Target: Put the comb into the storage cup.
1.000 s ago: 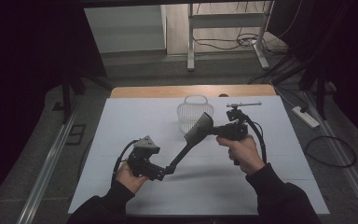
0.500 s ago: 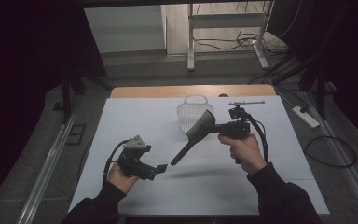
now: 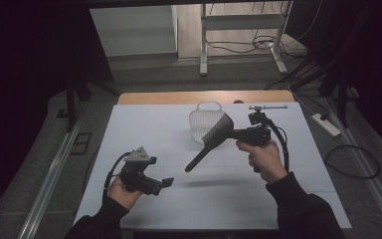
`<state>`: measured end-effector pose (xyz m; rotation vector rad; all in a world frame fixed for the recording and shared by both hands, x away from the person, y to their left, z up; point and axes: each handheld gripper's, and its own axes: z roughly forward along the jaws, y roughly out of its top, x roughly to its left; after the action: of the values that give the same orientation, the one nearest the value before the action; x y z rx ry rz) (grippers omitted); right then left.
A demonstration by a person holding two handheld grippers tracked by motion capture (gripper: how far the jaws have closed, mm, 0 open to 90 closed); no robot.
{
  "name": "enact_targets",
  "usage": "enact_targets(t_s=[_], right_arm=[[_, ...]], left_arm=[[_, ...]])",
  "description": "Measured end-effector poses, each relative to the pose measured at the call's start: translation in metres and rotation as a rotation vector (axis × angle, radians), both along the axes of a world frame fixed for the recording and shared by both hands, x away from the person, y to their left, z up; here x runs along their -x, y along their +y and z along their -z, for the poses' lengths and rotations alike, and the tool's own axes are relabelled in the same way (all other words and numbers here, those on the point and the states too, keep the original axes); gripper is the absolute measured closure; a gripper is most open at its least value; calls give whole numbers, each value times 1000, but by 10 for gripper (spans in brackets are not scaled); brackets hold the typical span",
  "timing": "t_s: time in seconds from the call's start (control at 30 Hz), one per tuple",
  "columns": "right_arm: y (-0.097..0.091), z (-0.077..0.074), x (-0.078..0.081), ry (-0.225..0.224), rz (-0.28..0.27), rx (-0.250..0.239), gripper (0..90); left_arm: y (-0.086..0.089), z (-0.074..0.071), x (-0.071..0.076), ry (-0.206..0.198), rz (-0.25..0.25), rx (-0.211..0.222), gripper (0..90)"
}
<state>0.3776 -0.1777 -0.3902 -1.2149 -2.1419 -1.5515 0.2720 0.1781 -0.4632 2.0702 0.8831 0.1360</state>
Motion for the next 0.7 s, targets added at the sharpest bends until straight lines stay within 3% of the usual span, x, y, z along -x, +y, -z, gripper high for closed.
enact_targets(t_s=[0.37, 0.7], right_arm=[[-5, -2, -4, -8, 30, -2, 834], [-12, -7, -10, -16, 49, -11, 834]], left_arm=[[10, 0, 14, -6, -19, -23, 0], [23, 1, 27, 5, -50, -11, 0]])
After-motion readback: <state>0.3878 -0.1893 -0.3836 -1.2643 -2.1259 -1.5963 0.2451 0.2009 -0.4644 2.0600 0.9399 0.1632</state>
